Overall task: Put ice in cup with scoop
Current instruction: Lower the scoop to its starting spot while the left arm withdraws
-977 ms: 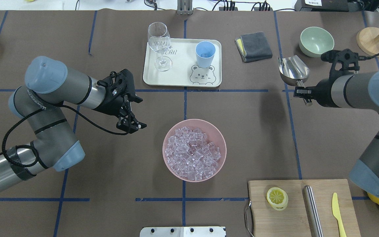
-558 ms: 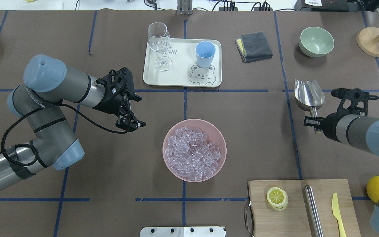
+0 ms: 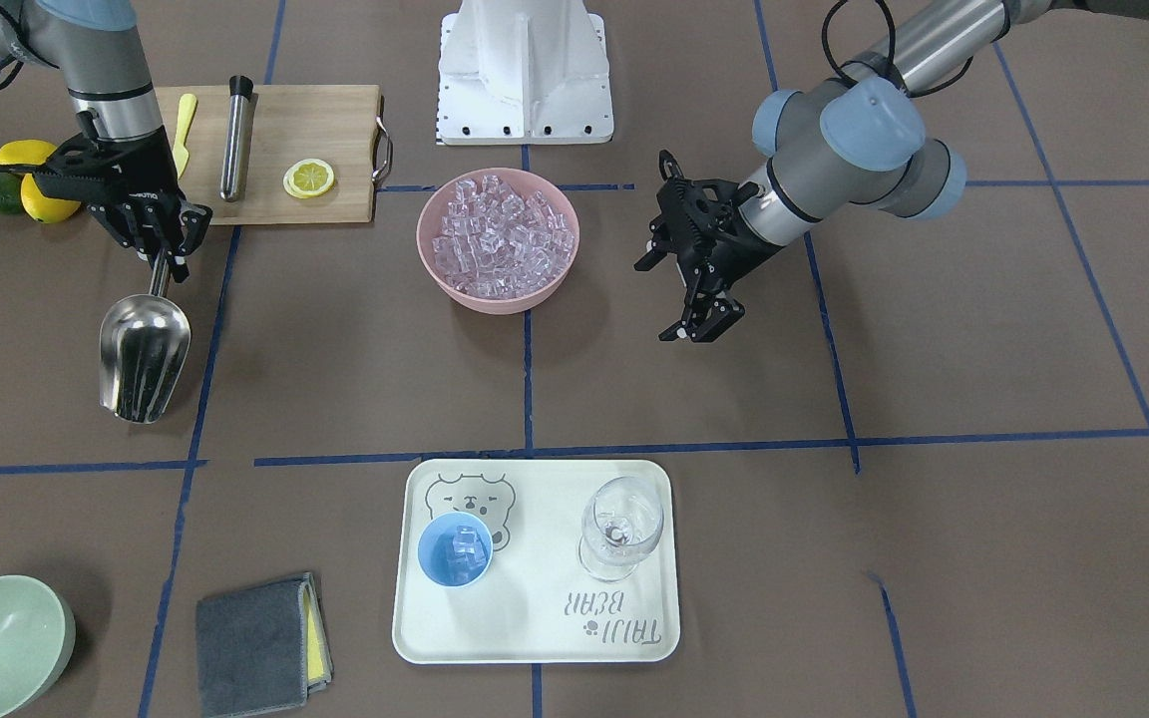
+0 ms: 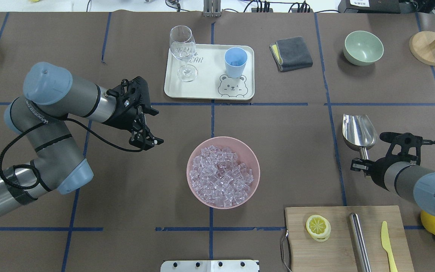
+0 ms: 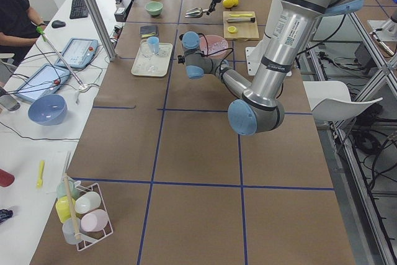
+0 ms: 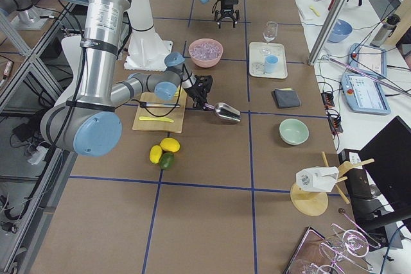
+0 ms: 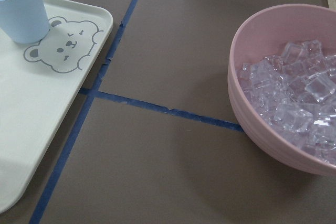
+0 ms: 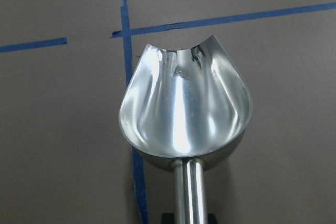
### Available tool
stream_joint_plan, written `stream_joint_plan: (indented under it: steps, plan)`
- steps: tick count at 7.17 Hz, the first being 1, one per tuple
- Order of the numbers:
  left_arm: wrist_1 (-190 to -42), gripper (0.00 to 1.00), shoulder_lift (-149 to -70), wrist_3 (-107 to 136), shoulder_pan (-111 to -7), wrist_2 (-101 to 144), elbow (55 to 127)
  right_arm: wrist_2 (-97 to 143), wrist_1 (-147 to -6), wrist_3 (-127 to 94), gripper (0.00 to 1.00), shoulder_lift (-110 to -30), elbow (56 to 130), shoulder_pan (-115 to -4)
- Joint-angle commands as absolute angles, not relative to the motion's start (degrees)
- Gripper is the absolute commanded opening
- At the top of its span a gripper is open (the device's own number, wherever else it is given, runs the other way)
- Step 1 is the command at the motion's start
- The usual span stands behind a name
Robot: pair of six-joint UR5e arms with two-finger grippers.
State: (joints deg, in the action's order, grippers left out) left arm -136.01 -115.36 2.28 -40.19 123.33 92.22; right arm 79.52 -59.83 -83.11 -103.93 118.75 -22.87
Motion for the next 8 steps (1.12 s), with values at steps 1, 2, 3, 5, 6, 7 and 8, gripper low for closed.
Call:
stream_joint_plan:
  steps: [1, 2, 3, 5, 6, 7, 8]
  plan:
    - [-128.04, 1.0, -113.91, 2.37, -44.36, 123.22, 95.86, 79.37, -57.05, -83.15, 0.0, -105.12, 117.6, -21.8]
    - [-122.66, 1.0, -112.86, 2.29, -47.87, 123.05, 98.32, 79.28, -56.95, -83.23, 0.0, -105.03, 116.99, -21.54]
    - [-122.09, 1.0, -110.59, 2.29, -51.64, 122.79, 99.05, 79.28, -56.95, -83.15, 0.0, -105.03, 116.98, -21.45]
    - [-122.08, 1.0, -104.71, 2.28, -59.29, 120.52, 99.31, 79.63, -56.95, -82.53, 0.09, -105.03, 116.89, -21.45]
    - [-122.17, 1.0, -101.28, 1.85, -61.41, 118.06, 99.75, 79.8, -56.95, -82.44, 0.23, -105.03, 116.63, -21.45]
    - [-122.17, 1.0, -98.81, 1.76, -63.44, 117.86, 99.67, 79.98, -56.95, -82.44, 0.35, -104.86, 116.54, -21.36]
    - [-122.17, 1.0, -96.35, 1.76, -65.89, 118.04, 99.67, 79.98, -57.04, -82.44, 0.95, -104.68, 116.37, -21.36]
